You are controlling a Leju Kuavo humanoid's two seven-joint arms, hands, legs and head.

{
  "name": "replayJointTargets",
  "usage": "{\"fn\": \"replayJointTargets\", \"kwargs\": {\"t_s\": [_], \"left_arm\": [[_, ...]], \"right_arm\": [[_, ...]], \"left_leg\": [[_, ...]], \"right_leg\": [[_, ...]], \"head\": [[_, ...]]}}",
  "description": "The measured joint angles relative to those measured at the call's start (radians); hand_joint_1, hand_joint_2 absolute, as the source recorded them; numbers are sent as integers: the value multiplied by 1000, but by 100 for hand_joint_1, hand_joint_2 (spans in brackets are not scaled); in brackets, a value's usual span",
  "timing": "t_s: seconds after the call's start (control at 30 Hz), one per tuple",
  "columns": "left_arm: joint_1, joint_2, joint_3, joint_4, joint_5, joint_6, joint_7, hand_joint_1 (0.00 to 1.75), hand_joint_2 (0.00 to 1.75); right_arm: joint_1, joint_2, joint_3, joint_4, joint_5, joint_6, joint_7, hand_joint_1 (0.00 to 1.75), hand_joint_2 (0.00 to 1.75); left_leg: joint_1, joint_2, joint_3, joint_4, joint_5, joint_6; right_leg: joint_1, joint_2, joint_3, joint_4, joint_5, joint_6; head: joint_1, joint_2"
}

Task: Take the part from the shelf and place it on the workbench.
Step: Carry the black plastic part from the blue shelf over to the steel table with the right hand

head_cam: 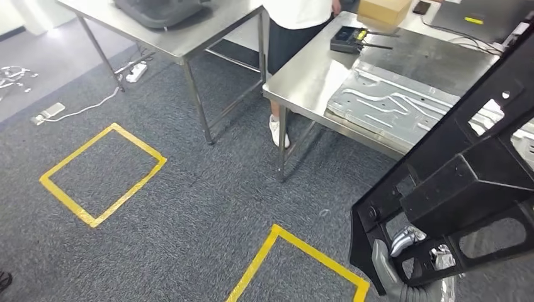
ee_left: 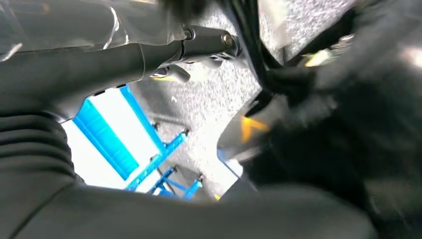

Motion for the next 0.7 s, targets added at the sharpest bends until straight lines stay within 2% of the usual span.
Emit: {"fn": "replayJointTargets", "kwargs": {"t_s": [0.03, 0.07, 0.1, 0.13, 0.17, 0.23, 0.27, 0.3, 0.37, 0.4, 0.43, 0.5, 0.53, 0.57, 0.6, 0.63, 0.67, 0.7], "left_arm": [[-2, 0, 1, 0, 1, 0, 0, 0, 175], [-4, 0, 2, 0, 2, 0, 1, 0, 175], [-5, 0, 2, 0, 2, 0, 5, 0, 175], [-7, 0, 2, 0, 2, 0, 12, 0, 175], [-8, -1, 2, 0, 1, 0, 21, 0, 175], [-10, -4, 2, 0, 1, 0, 39, 0, 175], [-11, -6, 2, 0, 1, 1, 46, 0, 175], [-13, -9, 3, 0, 1, 1, 50, 0, 175], [-13, -13, 3, 0, 2, 2, 53, 0, 175], [-13, -15, 3, 0, 2, 2, 54, 0, 175], [-12, -16, 3, 0, 2, 2, 54, 0, 175], [-9, -17, 3, 0, 2, 2, 55, 0, 175], [-8, -17, 3, 0, 2, 2, 55, 0, 175], [-6, -17, 3, 0, 2, 2, 55, 0, 175], [-5, -17, 3, 0, 2, 2, 55, 0, 175], [-5, -17, 3, 0, 2, 2, 55, 0, 175], [-4, -17, 3, 0, 3, 2, 55, 0, 175], [-3, -18, 3, 0, 3, 3, 54, 0, 175]], "right_arm": [[0, 0, 0, -2, 6, 0, 6, 175, 175], [-1, -1, 0, -2, 13, 0, 13, 175, 175], [-1, -1, 0, -3, 18, 0, 19, 175, 175], [-1, -1, 0, -5, 22, 0, 25, 175, 175], [-1, -2, 0, -7, 26, 0, 29, 175, 175], [-2, -4, 0, -13, 32, 0, 36, 175, 175], [-3, -6, 0, -15, 33, 0, 38, 175, 175], [-2, -7, 0, -17, 35, 0, 40, 175, 175], [0, -11, 0, -19, 37, 0, 41, 175, 175], [1, -13, 0, -21, 38, 0, 42, 175, 175], [1, -14, 0, -23, 39, 0, 42, 175, 175], [-1, -17, 0, -26, 42, 0, 42, 175, 175], [-1, -18, 1, -26, 42, 0, 43, 175, 175], [-1, -18, 1, -26, 42, 0, 43, 175, 175], [-1, -18, 1, -26, 42, 0, 43, 175, 175], [-1, -17, 1, -26, 42, 0, 44, 175, 175], [-1, -18, 1, -27, 42, 0, 44, 175, 175], [-2, -18, 1, -28, 42, 0, 44, 175, 175]], "left_leg": [[0, -5, -34, 82, -29, -2], [0, -7, -51, 126, -39, -4], [1, -9, -45, 122, -28, -5], [3, -13, -16, 68, 2, -6], [6, -26, 28, -17, 40, -8], [17, -74, 112, -186, 98, -12], [20, -92, 133, -232, 111, -11], [21, -99, 142, -253, 115, -9], [20, -77, 140, -260, 121, 2], [20, -63, 139, -262, 124, 7], [20, -50, 139, -266, 127, 12], [16, -24, 139, -271, 130, 19], [13, -12, 139, -272, 131, 21], [10, 0, 140, -272, 130, 22], [8, 12, 141, -273, 129, 23], [6, 24, 143, -273, 128, 24], [4, 34, 147, -275, 127, 25], [3, 42, 152, -278, 126, 26]], "right_leg": [[0, 10, 0, 0, 2, -1], [-1, 21, 0, 0, 3, 0], [-2, 33, 0, 1, 4, 2], [-4, 46, 0, 2, 5, 4], [-7, 59, 0, 4, 7, 9], [-6, 81, -11, 16, 6, 19], [-5, 90, -21, 25, 9, 25], [-4, 99, -35, 32, 14, 29], [-7, 110, -57, 44, 23, 35], [-8, 97, -72, 69, 9, 39], [-8, 76, -98, 122, -21, 43], [-6, 28, -175, 294, -107, 52], [-6, 19, -214, 378, -140, 55], [-6, 15, -237, 430, -156, 55], [-5, 12, -238, 438, -151, 52], [-2, 8, -214, 395, -127, 46], [2, -4, -170, 315, -91, 37], [10, -32, -118, 224, -57, 26]], "head": [[-1, 0], [-1, 0], [-1, 0], [-2, 0], [-2, 0], [-2, 0], [-1, 0], [-1, 0], [0, 0], [1, 0], [2, 0], [5, 0], [5, 0], [5, 0], [5, 0], [5, 0], [5, 0], [4, 0]]}}
